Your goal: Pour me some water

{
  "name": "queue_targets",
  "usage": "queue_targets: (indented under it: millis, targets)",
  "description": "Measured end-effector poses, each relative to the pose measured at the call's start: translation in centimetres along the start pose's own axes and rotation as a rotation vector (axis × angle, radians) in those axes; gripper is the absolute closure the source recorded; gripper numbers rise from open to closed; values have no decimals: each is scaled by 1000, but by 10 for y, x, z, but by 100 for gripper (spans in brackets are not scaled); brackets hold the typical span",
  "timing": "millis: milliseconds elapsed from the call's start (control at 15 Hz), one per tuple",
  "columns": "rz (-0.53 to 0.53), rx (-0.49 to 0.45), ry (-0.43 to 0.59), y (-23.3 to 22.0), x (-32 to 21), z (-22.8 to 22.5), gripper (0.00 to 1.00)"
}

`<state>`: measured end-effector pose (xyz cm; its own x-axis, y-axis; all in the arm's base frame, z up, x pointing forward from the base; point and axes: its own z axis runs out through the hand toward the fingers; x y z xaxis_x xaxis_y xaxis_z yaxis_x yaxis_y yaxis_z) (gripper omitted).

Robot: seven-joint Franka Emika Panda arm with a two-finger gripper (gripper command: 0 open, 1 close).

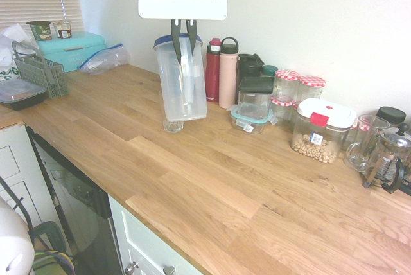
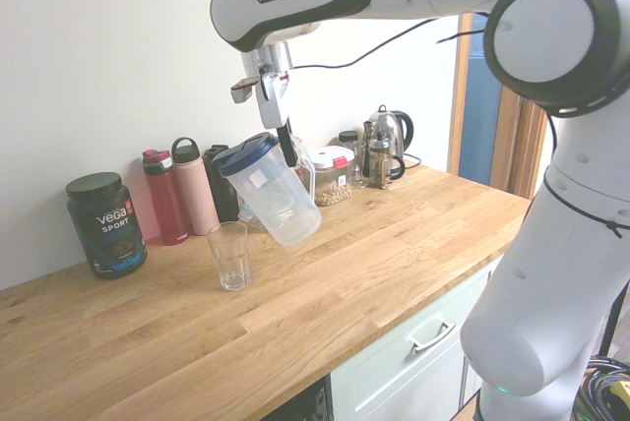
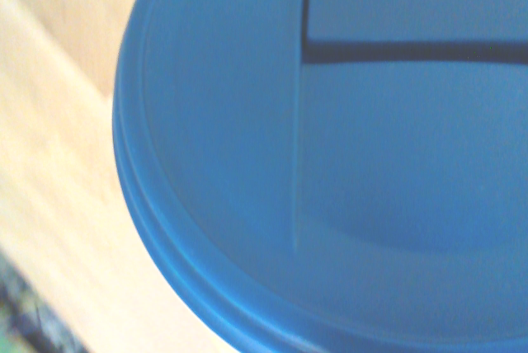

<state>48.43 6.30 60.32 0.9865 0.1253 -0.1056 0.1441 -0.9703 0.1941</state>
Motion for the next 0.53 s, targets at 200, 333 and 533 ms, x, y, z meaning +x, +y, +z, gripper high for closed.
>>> queue_targets:
  millis: [200, 333, 533]
  targets:
    - [-109, -150, -37, -23, 19, 4, 100]
    - [-179, -260, -66, -37, 38, 16, 100]
    - [-238, -390, -101, -51, 58, 34, 100]
